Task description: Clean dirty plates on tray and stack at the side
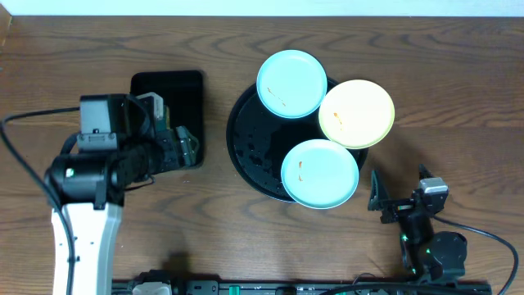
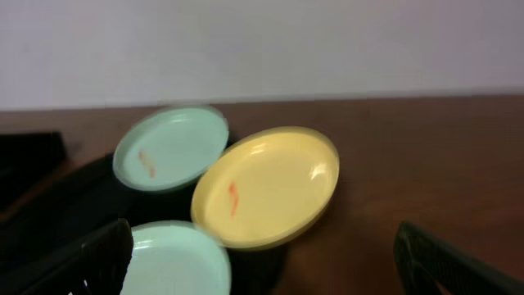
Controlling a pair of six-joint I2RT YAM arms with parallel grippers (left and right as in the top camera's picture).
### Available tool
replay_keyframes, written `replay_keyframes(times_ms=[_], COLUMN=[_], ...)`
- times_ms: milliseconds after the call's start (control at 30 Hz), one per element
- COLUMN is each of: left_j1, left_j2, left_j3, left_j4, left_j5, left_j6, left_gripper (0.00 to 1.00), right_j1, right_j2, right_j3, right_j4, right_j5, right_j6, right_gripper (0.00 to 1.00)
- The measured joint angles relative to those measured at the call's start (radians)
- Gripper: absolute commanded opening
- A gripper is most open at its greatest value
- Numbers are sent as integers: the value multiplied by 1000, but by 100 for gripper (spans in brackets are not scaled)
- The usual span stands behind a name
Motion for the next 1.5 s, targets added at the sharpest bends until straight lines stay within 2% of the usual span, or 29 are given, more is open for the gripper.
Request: replay_keyframes(times_ms=[100, 133, 200, 333, 500, 633, 667, 700, 733, 800, 867, 1000, 1100, 1133, 1167, 1200, 1367, 1400, 1433, 1500], left_j1=[0, 0, 0, 0, 0, 0, 0, 0, 0, 0, 0, 0, 0, 0, 0, 0, 0, 0, 0, 0], left_j2=[-50, -66, -88, -101, -95, -92, -92, -91, -91, -91, -91, -91, -91, -91, -91, -91, -91, -91, -91, -91], left_j3=[1, 1, 2, 5, 6, 6, 6, 6, 6, 6, 6, 6, 6, 6, 6, 6, 6, 6, 6, 6], left_j4=[-4, -4, -6, -24, -55, -68, -71, -76, -78, -82, -88, -103, -104, -105, -104, -104, -105, -104, -104, -104], left_j5=[-21, -30, -43, -56, -65, -71, -74, -77, -81, -87, -90, -90, -91, -91, -92, -93, -93, -93, -93, -93], left_j6=[0, 0, -2, 0, 0, 0, 0, 0, 0, 0, 0, 0, 0, 0, 0, 0, 0, 0, 0, 0], left_gripper=[79, 84, 85, 85, 85, 85, 85, 85, 85, 85, 85, 85, 86, 86, 86, 86, 86, 86, 86, 86], right_j1=[0, 0, 0, 0, 0, 0, 0, 0, 0, 0, 0, 0, 0, 0, 0, 0, 0, 0, 0, 0], right_j2=[42, 79, 136, 391, 808, 1051, 1106, 1135, 1174, 1222, 1258, 1279, 1279, 1279, 1279, 1279, 1280, 1280, 1280, 1280], right_j3=[121, 187, 278, 612, 1110, 1359, 1402, 1420, 1433, 1433, 1418, 1318, 1214, 1180, 1137, 1102, 958, 938, 926, 907], right_j4=[-140, -193, -242, -481, -962, -1185, -1222, -1235, -1249, -1266, -1268, -1215, -1149, -1123, -1092, -1067, -926, -895, -872, -847], right_j5=[-6, -8, -10, -34, -107, -195, -218, -229, -241, -246, -246, -244, -243, -243, -242, -239, -236, -238, -239, -241], right_j6=[2, 0, 0, -8, -37, -48, -51, -55, -60, -55, -55, -43, -11, -3, 6, 13, 28, 27, 24, 27], right_gripper=[99, 99, 99, 99, 99, 99, 95, 83, 76, 74, 58, 43, 52, 60, 84, 99, 98, 77, 46, 23])
